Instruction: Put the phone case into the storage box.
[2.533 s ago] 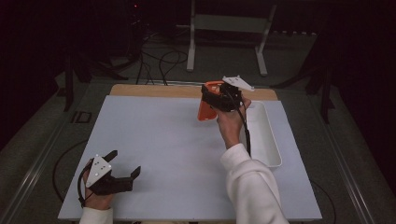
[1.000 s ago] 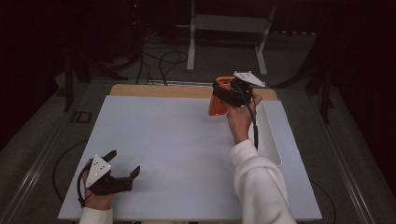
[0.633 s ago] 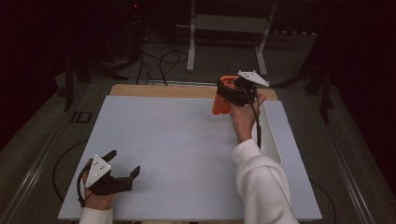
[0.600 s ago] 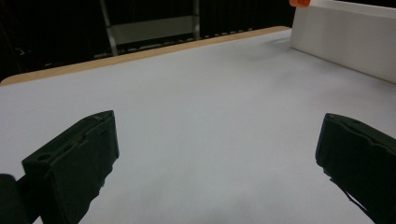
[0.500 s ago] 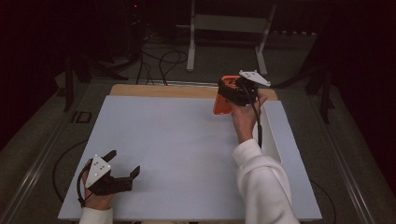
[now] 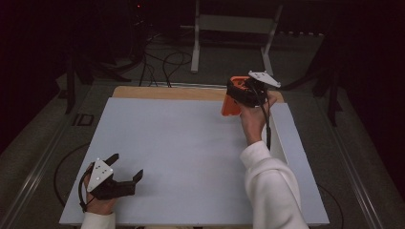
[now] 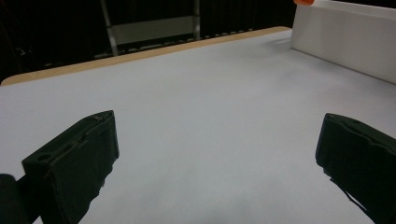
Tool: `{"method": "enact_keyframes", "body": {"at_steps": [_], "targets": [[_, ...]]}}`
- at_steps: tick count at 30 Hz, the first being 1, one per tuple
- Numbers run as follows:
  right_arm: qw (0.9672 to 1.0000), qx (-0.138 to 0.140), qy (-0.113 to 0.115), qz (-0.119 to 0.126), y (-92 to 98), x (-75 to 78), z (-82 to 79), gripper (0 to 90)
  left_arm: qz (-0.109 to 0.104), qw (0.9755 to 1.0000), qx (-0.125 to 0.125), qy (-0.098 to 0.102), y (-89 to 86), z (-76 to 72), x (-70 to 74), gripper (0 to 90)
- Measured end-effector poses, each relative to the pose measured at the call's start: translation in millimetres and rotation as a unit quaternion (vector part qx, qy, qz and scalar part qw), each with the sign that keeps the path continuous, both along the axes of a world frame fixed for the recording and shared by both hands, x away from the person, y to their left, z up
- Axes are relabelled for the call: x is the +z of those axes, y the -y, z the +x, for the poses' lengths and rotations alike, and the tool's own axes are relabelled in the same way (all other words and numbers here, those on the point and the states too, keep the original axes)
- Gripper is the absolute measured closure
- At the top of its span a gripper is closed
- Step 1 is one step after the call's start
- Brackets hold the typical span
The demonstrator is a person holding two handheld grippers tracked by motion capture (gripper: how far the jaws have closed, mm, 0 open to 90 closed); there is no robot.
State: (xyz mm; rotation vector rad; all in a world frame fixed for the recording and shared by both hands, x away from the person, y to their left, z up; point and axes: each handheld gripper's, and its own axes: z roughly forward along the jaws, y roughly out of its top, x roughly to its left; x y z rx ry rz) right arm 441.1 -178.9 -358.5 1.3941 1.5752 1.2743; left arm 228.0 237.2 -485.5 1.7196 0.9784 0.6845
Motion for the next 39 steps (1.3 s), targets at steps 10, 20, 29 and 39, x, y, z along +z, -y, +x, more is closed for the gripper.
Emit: {"method": "enact_keyframes", "body": {"at_steps": [10, 20, 29, 39], "targets": [[1.0000, -0.006, -0.001, -0.003, 6.0, 0.8, 1.1, 16.8, 0.001, 1.0000, 0.000, -0.001, 0.2, 0.0, 0.0, 0.1], [0.9999, -0.012, 0.000, -0.005, 12.0, 2.5, 2.4, 16.8, 0.001, 1.0000, 0.000, -0.001, 0.2, 0.0, -0.1, 0.1], [0.9998, -0.019, 0.000, -0.006, 17.6, 2.9, 3.5, 16.8, 0.001, 1.0000, 0.000, -0.002, 0.6, 0.2, -0.4, 0.1], [0.9997, -0.024, 0.000, -0.004, 21.9, 2.6, 4.7, 16.8, 0.001, 1.0000, 0.000, -0.002, 0.5, 0.0, -0.3, 0.1]]}}
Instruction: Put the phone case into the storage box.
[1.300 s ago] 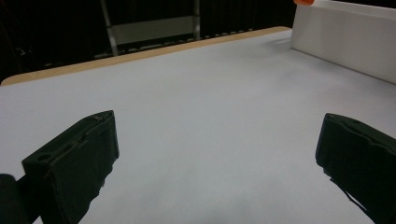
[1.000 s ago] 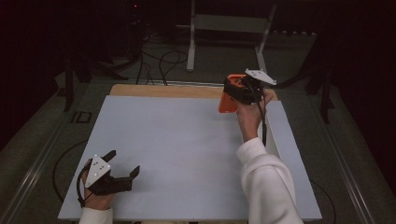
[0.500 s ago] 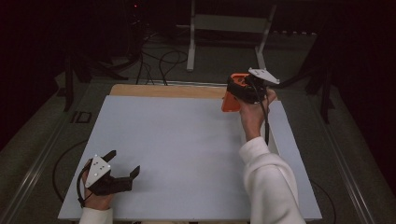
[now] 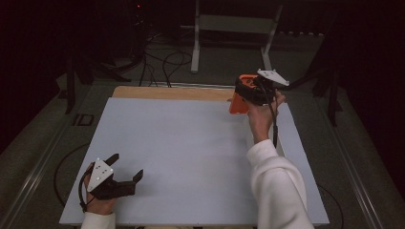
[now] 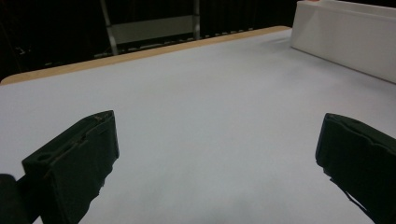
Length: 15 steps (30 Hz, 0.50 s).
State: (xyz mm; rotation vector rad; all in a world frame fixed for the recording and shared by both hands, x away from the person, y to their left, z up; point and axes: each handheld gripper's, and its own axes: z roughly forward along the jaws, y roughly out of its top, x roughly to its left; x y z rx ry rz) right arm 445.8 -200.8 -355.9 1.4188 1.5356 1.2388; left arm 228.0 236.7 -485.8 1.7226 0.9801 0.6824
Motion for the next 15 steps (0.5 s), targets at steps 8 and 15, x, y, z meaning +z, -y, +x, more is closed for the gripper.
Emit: {"method": "enact_keyframes", "body": {"at_steps": [8, 15], "targets": [[1.0000, -0.004, 0.001, 0.001, 4.9, 0.5, 0.2, 16.8, 0.001, 1.0000, 0.000, 0.000, 0.0, -0.1, 0.1, 0.1], [0.9999, -0.012, 0.002, 0.000, 11.8, 1.7, 0.7, 16.8, 0.000, 1.0000, 0.000, 0.000, 0.0, -0.1, 0.0, 0.1]]}}
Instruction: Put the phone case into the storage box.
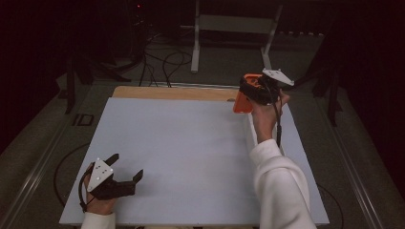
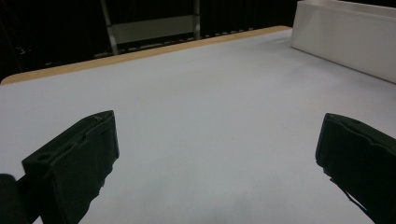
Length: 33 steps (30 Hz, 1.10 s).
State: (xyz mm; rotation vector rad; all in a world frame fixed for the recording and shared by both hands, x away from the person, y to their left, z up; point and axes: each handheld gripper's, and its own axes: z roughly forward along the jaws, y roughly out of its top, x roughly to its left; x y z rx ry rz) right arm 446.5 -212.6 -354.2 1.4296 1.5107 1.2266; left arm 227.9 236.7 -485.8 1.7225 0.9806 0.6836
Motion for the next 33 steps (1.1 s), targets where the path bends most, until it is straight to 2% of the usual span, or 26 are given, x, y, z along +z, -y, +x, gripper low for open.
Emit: {"method": "enact_keyframes", "body": {"at_steps": [30, 33], "targets": [[0.9997, -0.021, 0.001, -0.014, 19.3, 1.0, 2.6, 16.8, -0.001, 1.0000, 0.000, 0.000, 0.3, 0.0, -0.4, 0.1], [0.9994, -0.025, 0.001, -0.022, 21.9, 0.9, 2.7, 16.8, -0.001, 1.0000, 0.001, 0.000, 0.2, 0.1, -0.5, 0.1]]}}
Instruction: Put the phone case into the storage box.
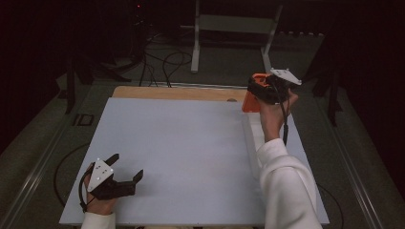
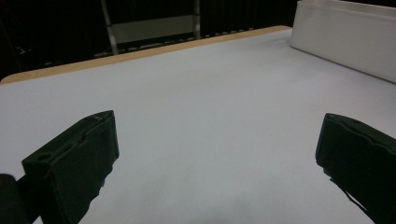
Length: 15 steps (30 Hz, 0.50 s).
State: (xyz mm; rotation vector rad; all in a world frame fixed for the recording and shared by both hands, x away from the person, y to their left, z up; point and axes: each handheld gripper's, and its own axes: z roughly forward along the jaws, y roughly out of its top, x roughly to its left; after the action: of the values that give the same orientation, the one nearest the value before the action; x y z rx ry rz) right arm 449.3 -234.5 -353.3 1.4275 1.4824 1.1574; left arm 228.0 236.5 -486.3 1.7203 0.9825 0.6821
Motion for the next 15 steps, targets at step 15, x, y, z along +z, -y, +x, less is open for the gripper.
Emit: {"method": "enact_keyframes", "body": {"at_steps": [15], "targets": [[0.9998, -0.012, -0.001, -0.013, 8.8, -2.9, 2.0, 16.8, 0.000, 1.0000, 0.000, 0.000, 0.1, -0.2, 0.0, 0.1]]}}
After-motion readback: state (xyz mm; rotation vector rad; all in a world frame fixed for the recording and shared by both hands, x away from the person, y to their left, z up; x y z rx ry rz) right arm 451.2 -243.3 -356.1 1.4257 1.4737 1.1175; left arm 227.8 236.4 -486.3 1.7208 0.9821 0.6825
